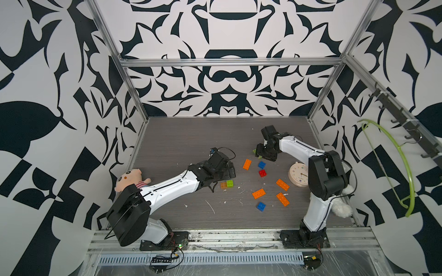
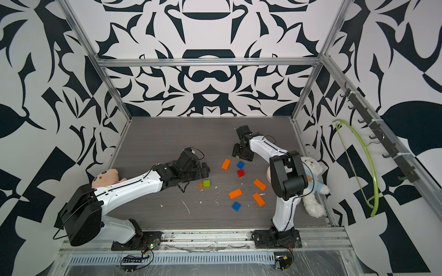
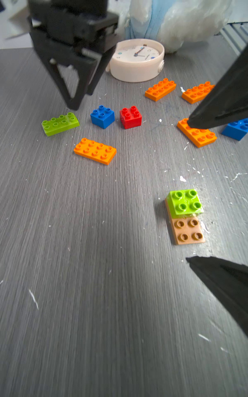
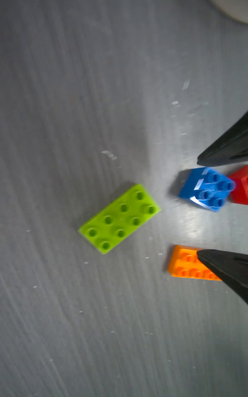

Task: Assemble the number 5 with lego
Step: Pick up the lego brick from the center of the board.

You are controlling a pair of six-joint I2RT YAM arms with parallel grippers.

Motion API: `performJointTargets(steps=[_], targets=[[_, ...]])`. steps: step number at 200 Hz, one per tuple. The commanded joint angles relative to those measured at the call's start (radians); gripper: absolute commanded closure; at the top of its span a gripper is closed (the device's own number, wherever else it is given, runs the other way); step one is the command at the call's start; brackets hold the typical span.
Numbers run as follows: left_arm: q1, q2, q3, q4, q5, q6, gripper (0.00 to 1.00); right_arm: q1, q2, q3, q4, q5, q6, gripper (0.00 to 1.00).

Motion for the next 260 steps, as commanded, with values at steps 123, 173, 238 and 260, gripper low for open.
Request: performJointTargets(steps=[123, 173, 238, 260], targets=[[0.006, 0.030, 0.038, -0.033, 0.011, 0.028, 0.01, -0.010, 0.243, 0.315, -0.160, 0.021, -0.350, 0.33], [0.008, 0.034, 0.042, -0.035, 0.011, 0.029, 0.01, -0.010, 0.293, 0.371, -0.213, 0.037, -0.400, 0.43], [0.008, 0.011, 0.022, -0.035, 0.001, 0.012, 0.01, -0.010, 0.313, 0.386, -0.241, 0.044, -0.421, 0.58], [0.008, -0.004, 0.017, -0.035, -0.002, 0.009, 0.01, -0.011, 0.271, 0.389, -0.258, 0.059, -0.412, 0.63]])
